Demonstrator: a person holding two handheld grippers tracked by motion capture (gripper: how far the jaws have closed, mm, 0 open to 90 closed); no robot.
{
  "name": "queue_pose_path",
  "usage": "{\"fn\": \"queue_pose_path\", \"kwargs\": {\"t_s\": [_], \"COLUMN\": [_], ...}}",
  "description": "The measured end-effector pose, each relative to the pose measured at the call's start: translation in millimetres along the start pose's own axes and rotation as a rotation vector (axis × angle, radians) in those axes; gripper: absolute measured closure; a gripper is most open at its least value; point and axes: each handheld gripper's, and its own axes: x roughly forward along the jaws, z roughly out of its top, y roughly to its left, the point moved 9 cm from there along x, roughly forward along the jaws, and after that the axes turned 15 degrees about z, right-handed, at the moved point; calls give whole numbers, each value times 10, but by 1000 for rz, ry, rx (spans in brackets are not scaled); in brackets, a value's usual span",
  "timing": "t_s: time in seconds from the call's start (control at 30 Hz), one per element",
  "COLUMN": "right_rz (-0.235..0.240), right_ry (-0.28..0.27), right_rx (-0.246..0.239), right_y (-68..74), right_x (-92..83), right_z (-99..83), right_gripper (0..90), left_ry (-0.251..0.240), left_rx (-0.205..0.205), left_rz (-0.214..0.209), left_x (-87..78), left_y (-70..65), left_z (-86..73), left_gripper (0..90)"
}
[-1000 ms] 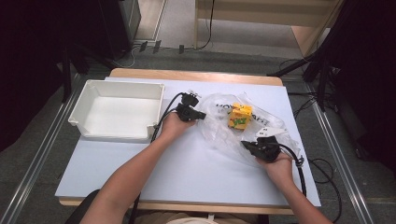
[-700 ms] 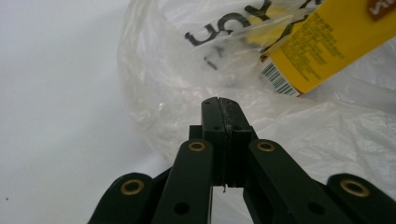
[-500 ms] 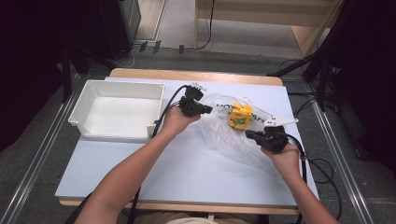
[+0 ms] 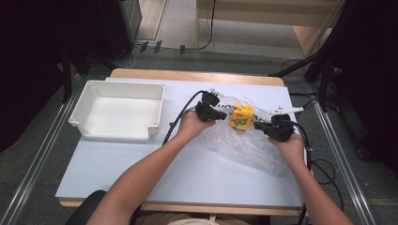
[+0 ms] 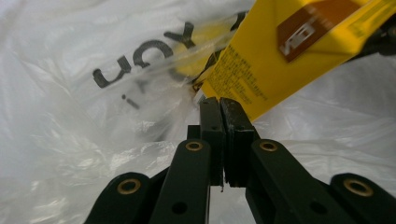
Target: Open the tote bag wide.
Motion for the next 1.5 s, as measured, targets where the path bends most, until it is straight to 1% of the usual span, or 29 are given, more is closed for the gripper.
{"fn": "queue_pose_path", "kwargs": {"t_s": [0.13,0.27,0.3,0.37,0.43,0.47,0.5,0.53,0.57,0.6,0.67,0.7,0.73,0.77,0.8,0.83,0.87,0.93,1.0,1.03,1.07,1.13,1.2,1.33,1.37,1.4,1.47,1.5], "right_rz": [-7,-25,-31,-46,-38,-42,-54,-59,-55,-56,-77,-68,-67,-76,-83,-66,-66,-75,-89,-92,-98,-111,-120,-161,-176,-189,-200,-193], "right_ry": [-16,-8,-5,-2,26,20,10,13,32,35,18,30,28,21,14,6,6,-9,-21,-29,-37,-46,-46,-40,-43,-44,-32,-16], "right_rx": [11,30,33,43,60,54,49,48,63,71,61,74,72,70,69,100,100,110,110,117,120,126,130,117,120,136,141,140], "right_y": [-141,-256,-279,-317,-356,-378,-399,-421,-450,-478,-542,-569,-602,-621,-652,-694,-694,-736,-778,-796,-818,-857,-895,-964,-982,-1004,-1004,-970], "right_x": [68,167,185,209,229,232,234,242,260,273,293,313,329,333,343,369,369,388,400,406,411,418,430,465,469,468,463,459], "right_z": [-25,-68,-77,-87,-78,-54,-30,-17,-12,1,37,45,68,81,95,124,124,152,171,182,192,210,234,293,304,314,319,317], "right_gripper": [900,900,900,900,900,900,900,900,900,900,900,900,900,900,900,900,900,900,900,900,900,900,900,900,900,900,900,900], "left_ry": [17,36,35,42,45,49,46,40,40,38,33,32,32,31,32,30,26,22,20,16,19,12,13,17,25,26,29,23], "left_rx": [-19,-5,-8,10,14,18,19,16,13,11,19,19,22,24,34,33,31,28,28,22,33,24,36,49,53,58,54,53], "left_rz": [5,14,13,18,16,15,13,12,9,7,5,2,2,0,0,3,1,-5,-7,-9,-8,-11,-10,-6,-2,-1,-3,-5], "left_x": [106,145,148,141,139,135,130,121,111,103,85,72,62,51,35,27,19,0,-18,-25,-36,-42,-52,-72,-84,-89,-98,-106], "left_y": [35,56,52,58,56,57,59,63,69,70,77,76,79,80,90,94,97,106,112,106,110,99,107,107,111,119,132,131], "left_z": [-94,-192,-208,-255,-302,-329,-348,-361,-374,-387,-411,-428,-439,-451,-468,-476,-489,-514,-539,-547,-562,-570,-582,-599,-609,-613,-605,-592], "left_gripper": [895,895,895,895,895,895,895,896,896,897,899,900,900,900,900,900,900,900,900,900,900,900,900,899,899,899,898,898]}}
